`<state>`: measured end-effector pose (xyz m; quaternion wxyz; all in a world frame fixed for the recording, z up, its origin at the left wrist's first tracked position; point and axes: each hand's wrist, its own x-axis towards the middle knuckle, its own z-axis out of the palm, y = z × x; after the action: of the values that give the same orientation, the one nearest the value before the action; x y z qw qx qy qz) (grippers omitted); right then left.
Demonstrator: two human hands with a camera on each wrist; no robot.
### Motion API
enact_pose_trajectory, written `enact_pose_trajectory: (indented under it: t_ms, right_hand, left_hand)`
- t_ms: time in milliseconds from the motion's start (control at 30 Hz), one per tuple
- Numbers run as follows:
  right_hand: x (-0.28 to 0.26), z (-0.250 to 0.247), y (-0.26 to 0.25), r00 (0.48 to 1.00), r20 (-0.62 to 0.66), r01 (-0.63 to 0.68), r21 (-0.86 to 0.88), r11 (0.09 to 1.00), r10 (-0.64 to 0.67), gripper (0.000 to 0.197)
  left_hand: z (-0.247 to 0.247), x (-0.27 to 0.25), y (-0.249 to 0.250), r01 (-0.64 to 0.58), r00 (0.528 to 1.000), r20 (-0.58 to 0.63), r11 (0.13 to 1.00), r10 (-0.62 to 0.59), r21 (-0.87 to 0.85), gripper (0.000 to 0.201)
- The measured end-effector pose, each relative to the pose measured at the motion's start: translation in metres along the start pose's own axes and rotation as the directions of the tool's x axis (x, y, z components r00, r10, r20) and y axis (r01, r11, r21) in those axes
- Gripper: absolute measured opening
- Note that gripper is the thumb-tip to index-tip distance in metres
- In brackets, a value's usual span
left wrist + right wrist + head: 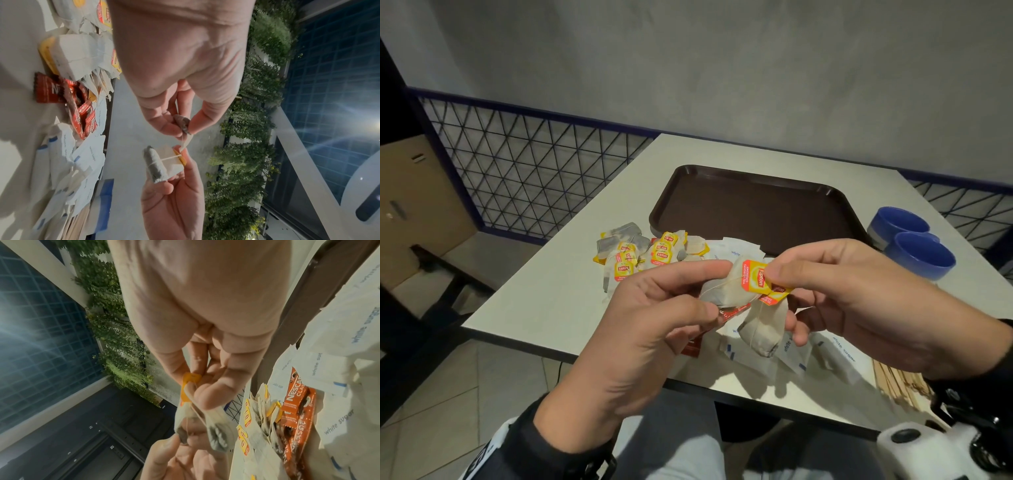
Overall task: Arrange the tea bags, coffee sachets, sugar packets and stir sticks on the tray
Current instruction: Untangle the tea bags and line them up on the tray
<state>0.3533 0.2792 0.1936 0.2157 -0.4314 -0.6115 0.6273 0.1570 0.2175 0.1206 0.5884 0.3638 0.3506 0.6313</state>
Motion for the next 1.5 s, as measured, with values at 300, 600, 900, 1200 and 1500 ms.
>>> enact_pose_trajectory:
  t_ms: [300,600,900,1200,1500]
  right_hand:
    - [-0.002,0.001,0.001,0.992,0.002,0.124,-0.199,0.972,-0.126,0.016]
    - [0.001,0.003,0.009,0.983,-0.04,0.168,-0.17,0.971,-0.178,0.016]
    - [0.0,0.001,0.009,0.987,0.03,0.16,-0.114,0.981,-0.157,0.023]
    - [-0.002,0.002,0.007,0.994,0.012,0.114,-0.104,0.988,-0.113,0.018]
    - [0.0,0.006,0.006,0.969,-0.033,0.224,-0.306,0.925,-0.246,0.012]
  left_hand:
    - [0.007,-0.001,0.005,0.051,0.998,-0.025,0.994,-0.054,-0.101,0.025]
    - [0.015,0.003,0.005,0.081,0.983,-0.142,0.967,-0.118,-0.242,0.036]
    - [0.011,0.003,0.005,0.187,0.974,-0.062,0.933,-0.216,-0.307,0.037]
    - [0.009,0.0,0.007,0.136,0.988,-0.06,0.985,-0.143,-0.11,0.025]
    - [0.016,0.002,0.001,0.011,0.987,-0.161,0.999,-0.003,0.05,0.024]
